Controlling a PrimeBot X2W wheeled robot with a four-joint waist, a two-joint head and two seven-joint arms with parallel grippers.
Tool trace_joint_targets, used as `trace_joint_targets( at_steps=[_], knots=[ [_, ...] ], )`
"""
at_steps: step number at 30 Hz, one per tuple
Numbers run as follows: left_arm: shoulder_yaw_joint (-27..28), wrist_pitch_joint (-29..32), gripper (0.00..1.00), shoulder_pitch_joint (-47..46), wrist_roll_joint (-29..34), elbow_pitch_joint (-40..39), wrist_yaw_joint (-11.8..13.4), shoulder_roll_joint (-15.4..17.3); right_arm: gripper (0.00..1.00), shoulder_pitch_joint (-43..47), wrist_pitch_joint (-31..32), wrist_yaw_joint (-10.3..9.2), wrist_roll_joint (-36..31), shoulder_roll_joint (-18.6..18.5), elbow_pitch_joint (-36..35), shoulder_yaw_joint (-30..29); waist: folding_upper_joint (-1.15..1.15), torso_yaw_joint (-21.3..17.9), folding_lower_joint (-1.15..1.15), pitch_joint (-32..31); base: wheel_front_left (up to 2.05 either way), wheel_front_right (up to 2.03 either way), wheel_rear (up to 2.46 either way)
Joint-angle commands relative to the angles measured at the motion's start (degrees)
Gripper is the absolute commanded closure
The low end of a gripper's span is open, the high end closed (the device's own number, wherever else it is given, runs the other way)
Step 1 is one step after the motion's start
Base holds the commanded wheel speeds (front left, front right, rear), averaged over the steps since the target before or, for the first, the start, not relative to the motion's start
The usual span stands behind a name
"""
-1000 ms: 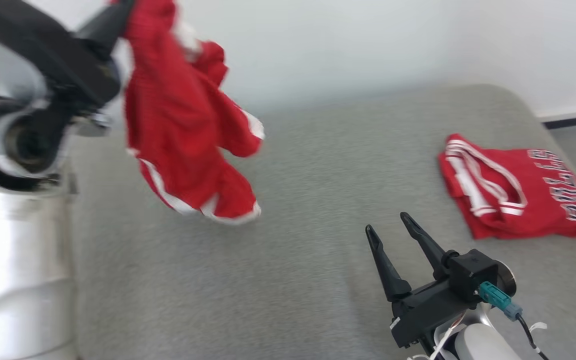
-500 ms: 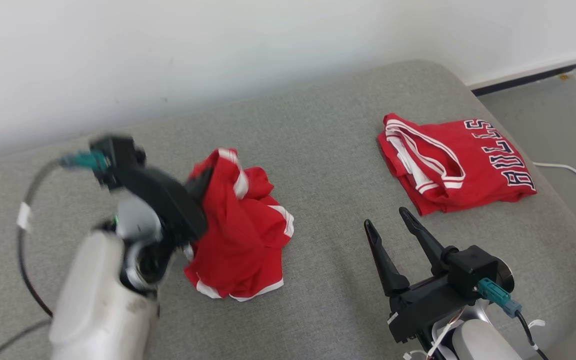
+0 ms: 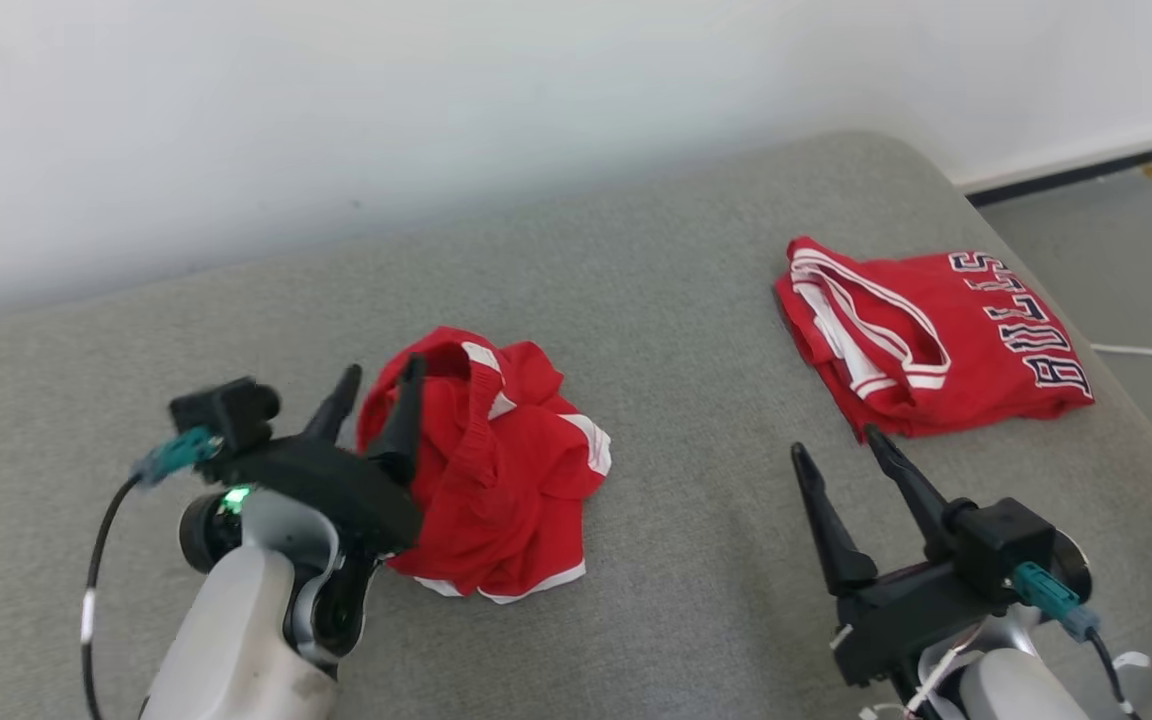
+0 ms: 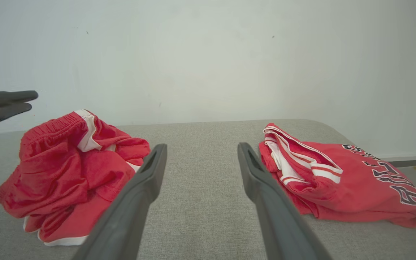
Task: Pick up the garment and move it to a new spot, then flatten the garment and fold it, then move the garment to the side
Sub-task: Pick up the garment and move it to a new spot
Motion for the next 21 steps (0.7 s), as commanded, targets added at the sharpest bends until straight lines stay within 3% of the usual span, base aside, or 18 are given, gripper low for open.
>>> trace_joint_targets(
  at_steps=[1, 7, 16, 21],
  knots=[
    [0.55, -4.39, 0.0, 2.51, 0.21, -1.51, -0.74, 0.26, 0.0, 1.2, 0.35, -0.16, -0.16, -0.85, -0.6, -1.1, -0.01, 2.66, -0.01, -2.56, 0.0, 0.0, 0.0],
    [1.0, -13.78, 0.0, 9.1, 4.48, -6.47, -1.42, 4.18, 0.0, 3.29, 1.37, -0.15, -0.19, -3.02, -1.4, -4.07, -0.01, 6.13, -0.01, -4.79, 0.0, 0.0, 0.0],
    [4.82, -15.33, 0.0, 19.64, 9.97, -13.84, 0.98, 7.9, 0.0, 5.72, 0.99, -0.16, 0.72, -5.57, -0.08, -6.69, -0.01, 10.99, -0.01, -7.47, 0.0, 0.0, 0.0],
    [7.98, -15.26, 0.0, 26.92, 12.9, -18.53, 1.37, 7.98, 0.0, 7.3, 0.46, -0.16, 0.98, -5.53, 0.91, -8.11, -0.01, 13.3, -0.01, -8.6, 0.0, 0.0, 0.0]
  ],
)
